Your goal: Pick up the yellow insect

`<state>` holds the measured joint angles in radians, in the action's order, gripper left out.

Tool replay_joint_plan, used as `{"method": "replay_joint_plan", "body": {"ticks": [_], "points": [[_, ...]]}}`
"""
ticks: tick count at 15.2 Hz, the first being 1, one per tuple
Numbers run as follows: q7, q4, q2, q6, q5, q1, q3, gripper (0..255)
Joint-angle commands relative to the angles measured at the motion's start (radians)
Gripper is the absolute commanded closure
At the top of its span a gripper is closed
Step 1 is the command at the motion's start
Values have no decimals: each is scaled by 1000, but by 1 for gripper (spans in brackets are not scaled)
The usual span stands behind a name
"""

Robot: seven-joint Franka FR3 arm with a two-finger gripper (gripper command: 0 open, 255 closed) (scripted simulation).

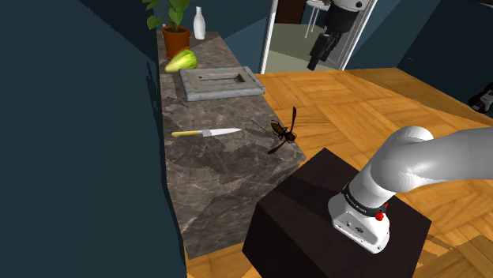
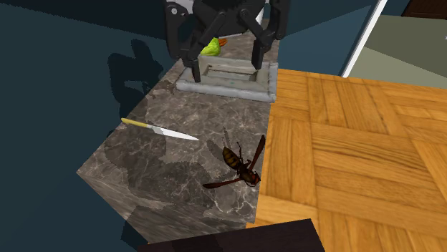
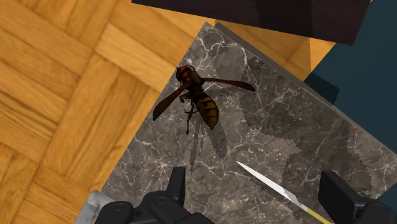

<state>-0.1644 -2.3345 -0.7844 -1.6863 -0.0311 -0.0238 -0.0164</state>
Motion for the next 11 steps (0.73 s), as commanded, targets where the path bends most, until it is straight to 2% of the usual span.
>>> {"method": "replay_joint_plan", "body": {"ticks": [1, 11], "points": [[0, 0, 0, 0, 0, 0, 0, 0], [4, -83, 265, -263, -2, 23, -42, 0]]}}
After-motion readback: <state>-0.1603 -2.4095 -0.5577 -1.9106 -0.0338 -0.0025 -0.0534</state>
